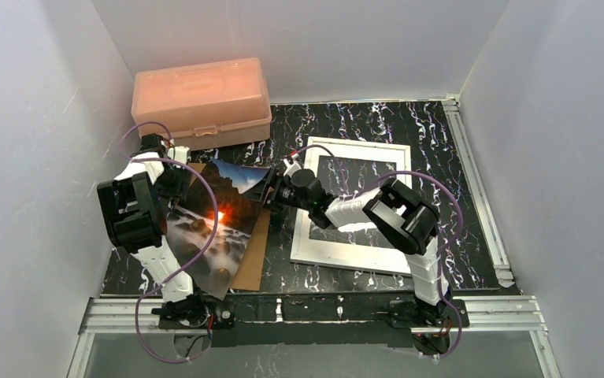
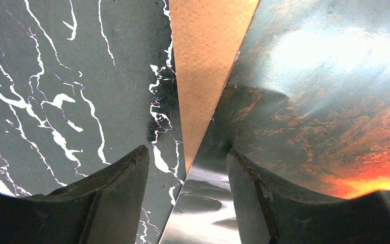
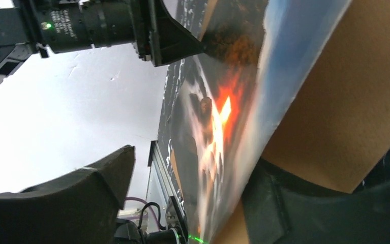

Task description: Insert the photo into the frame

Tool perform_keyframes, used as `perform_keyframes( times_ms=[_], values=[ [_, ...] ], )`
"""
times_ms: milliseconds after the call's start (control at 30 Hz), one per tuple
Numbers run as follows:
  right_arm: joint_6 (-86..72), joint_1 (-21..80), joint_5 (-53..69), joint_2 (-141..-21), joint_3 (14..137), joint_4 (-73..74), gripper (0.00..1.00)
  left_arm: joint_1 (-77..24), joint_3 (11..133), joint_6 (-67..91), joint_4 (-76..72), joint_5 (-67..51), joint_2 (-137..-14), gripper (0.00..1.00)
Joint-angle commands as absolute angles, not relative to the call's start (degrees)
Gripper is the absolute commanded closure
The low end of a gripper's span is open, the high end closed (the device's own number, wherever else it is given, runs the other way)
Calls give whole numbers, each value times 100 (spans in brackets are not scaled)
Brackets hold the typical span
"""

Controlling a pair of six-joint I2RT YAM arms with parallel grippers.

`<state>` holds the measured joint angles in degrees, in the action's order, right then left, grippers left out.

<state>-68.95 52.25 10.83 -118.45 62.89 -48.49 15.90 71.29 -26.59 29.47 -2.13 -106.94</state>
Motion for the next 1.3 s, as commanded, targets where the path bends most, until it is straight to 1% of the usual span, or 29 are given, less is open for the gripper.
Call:
perform_keyframes(
  times_ms=[0, 67, 100, 200, 233, 267, 333, 433, 600, 700, 733, 800, 967, 1100, 1200, 1267],
  values=[
    [-6360, 5314, 653, -11475, 6584, -4004, 31, 1564, 6975, -2690, 3426, -158, -10874, 44],
    [-6190, 5316, 617, -11539, 6812, -3655, 46, 1564, 7013, -2694, 3484, -190, -10839, 44],
    [-6111, 5315, 608, -11574, 6913, -3520, 52, 1564, 7020, -2700, 3514, -209, -10811, 44],
    [-6012, 5315, 583, -11639, 7144, -3269, 58, 1573, 7116, -2692, 3700, -308, -10739, 44],
    [-5985, 5315, 576, -11649, 7222, -3198, 63, 1583, 7164, -2675, 3802, -367, -10702, 44],
    [-5959, 5312, 570, -11654, 7269, -3149, 72, 1602, 7235, -2646, 3918, -479, -10671, 44],
    [-5886, 5313, 507, -11627, 7381, -2980, 99, 1627, 7378, -2613, 4151, -627, -10558, 40],
    [-5727, 5314, 421, -11438, 7510, -2646, 99, 1679, 7671, -2617, 4556, -819, -10320, 35],
    [-5189, 5318, 55, -10931, 7886, -1668, 99, 1831, 8410, -2631, 5395, -1233, -9560, 19],
    [-5093, 5333, -445, -10560, 8135, -1009, 99, 1839, 8884, -2714, 5846, -1567, -8916, 14],
    [-5093, 5367, -651, -10438, 8233, -750, 99, 1838, 9062, -2735, 6091, -1735, -8697, 11],
    [-5145, 5465, -1209, -10183, 8485, -246, 99, 1774, 9395, -2765, 6478, -2125, -8305, 7],
    [-5386, 6098, -3262, -9545, 9059, 1017, 99, 1122, 9661, -2709, 6999, -3064, -7108, 2],
    [-5423, 6617, -4570, -9163, 9340, 1328, 99, 577, 9784, -2254, 6959, -3817, -6286, 1],
    [-5509, 6730, -4879, -9046, 9463, 1332, 99, 264, 9841, -2203, 7075, -4302, -5981, 2],
    [-5540, 6790, -4996, -9059, 9524, 1297, 99, -29, 9604, -2253, 7142, -4295, -5820, 2]
  ],
)
